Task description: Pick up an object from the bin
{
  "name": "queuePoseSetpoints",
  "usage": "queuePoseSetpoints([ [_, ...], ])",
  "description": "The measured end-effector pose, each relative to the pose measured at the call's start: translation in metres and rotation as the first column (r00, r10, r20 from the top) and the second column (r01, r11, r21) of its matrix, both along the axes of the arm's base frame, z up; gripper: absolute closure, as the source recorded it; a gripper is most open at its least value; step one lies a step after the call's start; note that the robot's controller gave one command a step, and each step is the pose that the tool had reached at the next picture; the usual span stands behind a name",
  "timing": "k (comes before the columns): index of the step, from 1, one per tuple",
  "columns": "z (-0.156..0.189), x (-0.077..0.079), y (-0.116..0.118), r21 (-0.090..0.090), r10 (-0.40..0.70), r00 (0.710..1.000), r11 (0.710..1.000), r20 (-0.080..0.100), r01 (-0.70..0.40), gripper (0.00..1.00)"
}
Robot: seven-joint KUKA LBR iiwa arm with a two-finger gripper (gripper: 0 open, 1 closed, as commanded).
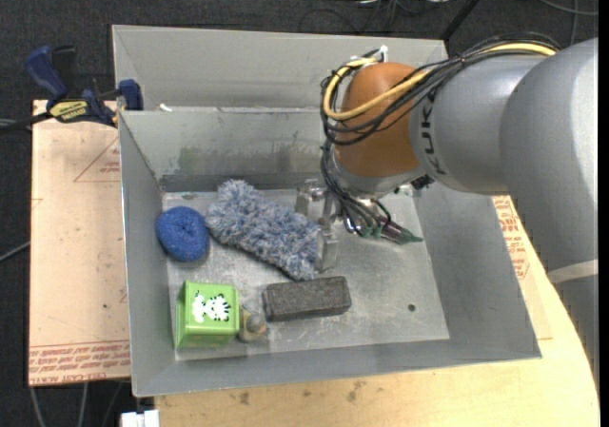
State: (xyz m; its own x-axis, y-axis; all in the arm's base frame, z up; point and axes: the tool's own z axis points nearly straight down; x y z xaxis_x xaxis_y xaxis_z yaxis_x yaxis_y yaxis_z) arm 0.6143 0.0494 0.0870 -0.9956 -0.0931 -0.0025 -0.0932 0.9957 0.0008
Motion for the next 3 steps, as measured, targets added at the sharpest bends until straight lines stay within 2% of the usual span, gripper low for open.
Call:
queuePoseSetpoints([
  [1, -0.017, -0.030, 0.015, 0.000, 0.010, 1.000, 1.000, -0.002, -0.010, 1.00],
  [2, -0.017, -0.030, 0.015, 0.000, 0.010, 1.000, 1.000, -0.002, -0.010, 1.00],
  [3, 0.188, -0.037, -0.009, 0.000, 0.035, 0.999, 0.999, -0.003, -0.035, 1.00],
])
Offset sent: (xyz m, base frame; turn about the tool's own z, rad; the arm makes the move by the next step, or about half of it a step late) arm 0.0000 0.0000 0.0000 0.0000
